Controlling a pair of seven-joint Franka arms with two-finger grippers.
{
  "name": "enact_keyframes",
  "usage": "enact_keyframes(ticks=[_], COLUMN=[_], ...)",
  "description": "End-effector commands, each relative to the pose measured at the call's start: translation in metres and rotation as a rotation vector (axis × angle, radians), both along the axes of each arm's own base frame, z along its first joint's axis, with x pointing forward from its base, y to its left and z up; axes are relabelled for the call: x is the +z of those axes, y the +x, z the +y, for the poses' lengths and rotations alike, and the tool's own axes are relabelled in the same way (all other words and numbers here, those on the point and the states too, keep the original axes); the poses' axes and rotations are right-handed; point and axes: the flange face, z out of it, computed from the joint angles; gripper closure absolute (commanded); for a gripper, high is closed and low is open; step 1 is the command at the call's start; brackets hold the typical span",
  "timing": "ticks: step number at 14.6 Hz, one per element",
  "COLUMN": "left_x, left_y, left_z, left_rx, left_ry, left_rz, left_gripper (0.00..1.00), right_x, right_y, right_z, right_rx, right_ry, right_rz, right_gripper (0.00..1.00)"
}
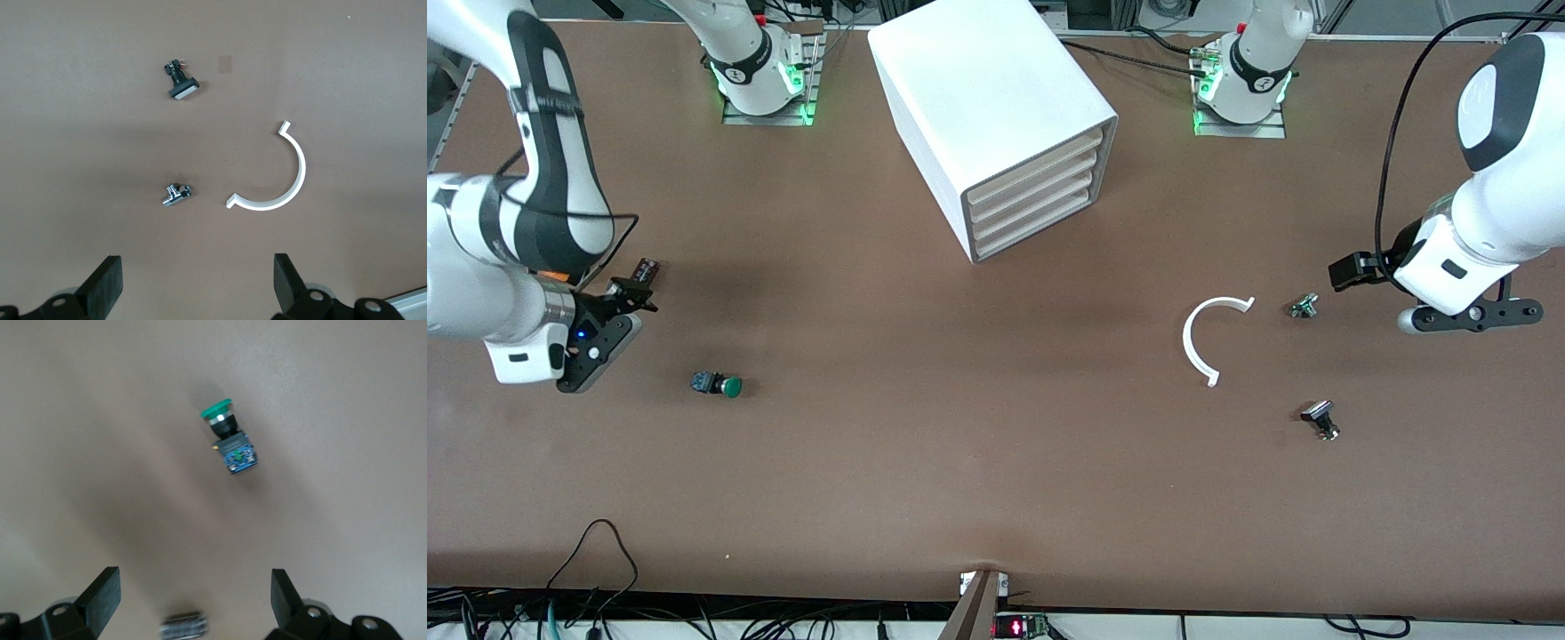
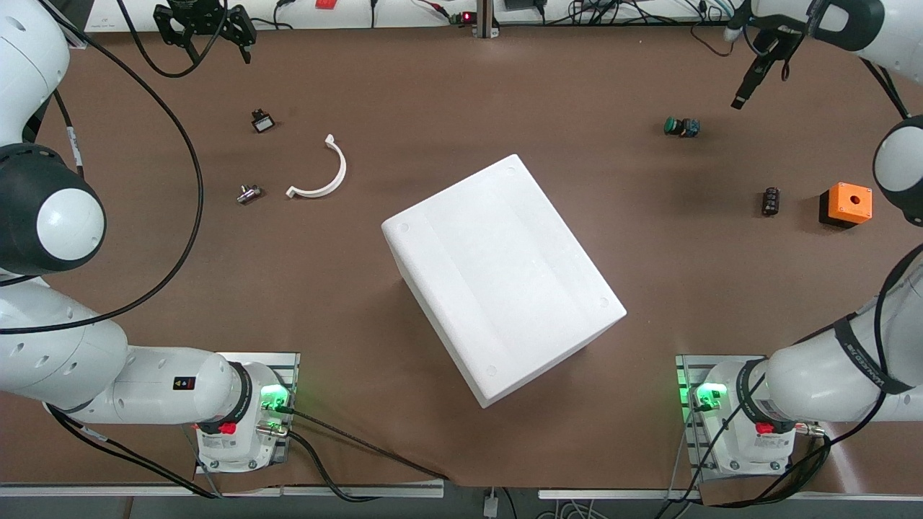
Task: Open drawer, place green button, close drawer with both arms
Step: 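Reach the right gripper to the green button while the left gripper reaches the cabinet, then grasp the green button with the right gripper while the left gripper grips the drawer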
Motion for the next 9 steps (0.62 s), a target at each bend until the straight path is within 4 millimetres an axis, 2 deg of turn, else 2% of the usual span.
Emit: enact_keyframes(ticks=[1, 3, 5, 9], left_x=[-0.013, -0.042, -0.073, -0.150], left_y=[-0.002, -0.012, -0.021, -0.023], left_z=[-0.036, -0.072, -0.093, -0.152], left_rx=[-0.072, -0.110, -0.123, -0.127], left_ry=[-0.018, -0.076, -0.129, -0.260], left_rz=[0.048, 0.085, 0.116, 0.228], left_gripper=[0.00, 0.00, 0.00, 0.00], right_x=[-0.034, -0.051, -0.063, -0.097], right_y=[0.011, 0.016, 0.021, 0.025], right_z=[-0.004, 0.005, 0.021, 0.024], right_rx=[0.171, 0.243, 0.337, 0.374], right_ry=[0.044, 0.051, 0.067, 0.069], right_rz=[-0.017, -0.031, -0.058, -0.078], right_gripper=[0.00, 0.00, 0.00, 0.00])
